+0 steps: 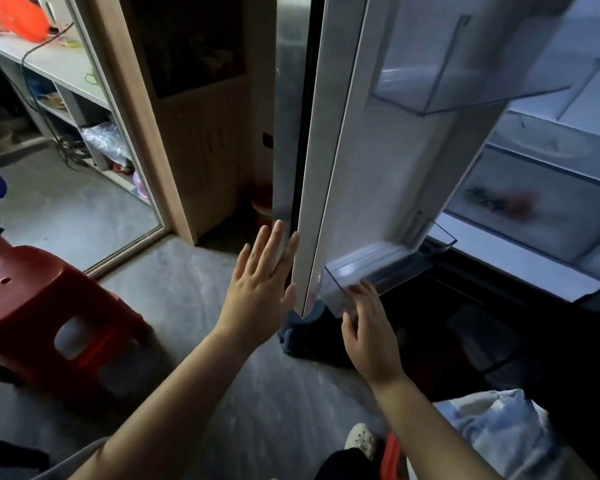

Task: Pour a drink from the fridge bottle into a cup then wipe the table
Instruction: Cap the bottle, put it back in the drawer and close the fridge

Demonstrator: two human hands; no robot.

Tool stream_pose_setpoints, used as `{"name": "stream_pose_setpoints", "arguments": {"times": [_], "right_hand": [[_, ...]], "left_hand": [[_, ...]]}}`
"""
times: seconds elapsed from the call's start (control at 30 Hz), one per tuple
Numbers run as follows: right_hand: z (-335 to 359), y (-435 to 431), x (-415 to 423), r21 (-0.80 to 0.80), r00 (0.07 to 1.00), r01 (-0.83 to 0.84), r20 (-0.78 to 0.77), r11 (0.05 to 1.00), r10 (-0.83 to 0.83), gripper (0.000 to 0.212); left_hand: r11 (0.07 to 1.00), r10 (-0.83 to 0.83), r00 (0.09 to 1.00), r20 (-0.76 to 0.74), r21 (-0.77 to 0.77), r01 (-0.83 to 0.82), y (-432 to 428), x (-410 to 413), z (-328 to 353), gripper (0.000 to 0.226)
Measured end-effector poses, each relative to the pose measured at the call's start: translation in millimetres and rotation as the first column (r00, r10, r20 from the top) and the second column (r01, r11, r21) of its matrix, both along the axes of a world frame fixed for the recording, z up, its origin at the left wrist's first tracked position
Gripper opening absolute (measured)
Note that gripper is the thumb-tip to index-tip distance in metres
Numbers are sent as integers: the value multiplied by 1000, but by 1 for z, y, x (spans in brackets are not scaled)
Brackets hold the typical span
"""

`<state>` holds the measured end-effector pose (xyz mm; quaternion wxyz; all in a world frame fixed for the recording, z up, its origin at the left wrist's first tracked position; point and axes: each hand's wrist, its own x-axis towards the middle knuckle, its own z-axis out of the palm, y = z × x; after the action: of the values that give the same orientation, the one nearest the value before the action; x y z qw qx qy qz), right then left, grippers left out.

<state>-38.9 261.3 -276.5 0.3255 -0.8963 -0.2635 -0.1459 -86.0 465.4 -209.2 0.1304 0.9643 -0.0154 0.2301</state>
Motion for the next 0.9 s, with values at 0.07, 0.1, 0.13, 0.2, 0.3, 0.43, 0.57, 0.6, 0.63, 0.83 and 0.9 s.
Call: {"name": "stream_pose_setpoints", "arguments": {"times": [0.07,0.1,0.13,0.2,0.3,0.43,0.57,0.6,0.63,0.83,0.9], "right_hand": [[-3,-15,-8,74,999,27,19,997,-28,37],[-5,-23,-12,121,998,49,24,992,-52,36],[-7,-30,-17,165,997,74,24,984,-79,36],[-10,-45,-24,230,988,140,27,963,-150,34],[-13,-69,-32,292,965,236,37,927,-258,26],[-6,-97,-40,310,929,352,-2,883,-370,35],[5,-112,-49,356,851,511,-80,783,-519,26],[8,-113,-55,393,832,528,-61,753,-552,30],[11,-113,-61,420,821,517,2,746,-571,35],[15,-114,-72,113,869,355,325,928,-372,67],[10,-120,-65,42,878,391,284,920,-386,70]], "left_hand": [[997,-56,998,15,49,55,-8,0,1,72],[993,-89,996,30,78,86,-12,1,0,69],[988,-118,992,43,109,113,-16,1,-1,68],[976,-171,984,55,148,161,-25,3,-2,65],[945,-267,962,58,211,250,-44,5,-6,64],[908,-381,920,93,223,354,-73,1,-15,60],[873,-449,885,124,269,406,-100,0,-18,63],[865,-468,875,128,272,422,-106,0,-18,65],[856,-485,864,132,273,439,-111,0,-17,66],[852,-513,838,185,230,470,-133,4,-6,67],[834,-542,822,175,231,501,-140,11,-2,68]]}}
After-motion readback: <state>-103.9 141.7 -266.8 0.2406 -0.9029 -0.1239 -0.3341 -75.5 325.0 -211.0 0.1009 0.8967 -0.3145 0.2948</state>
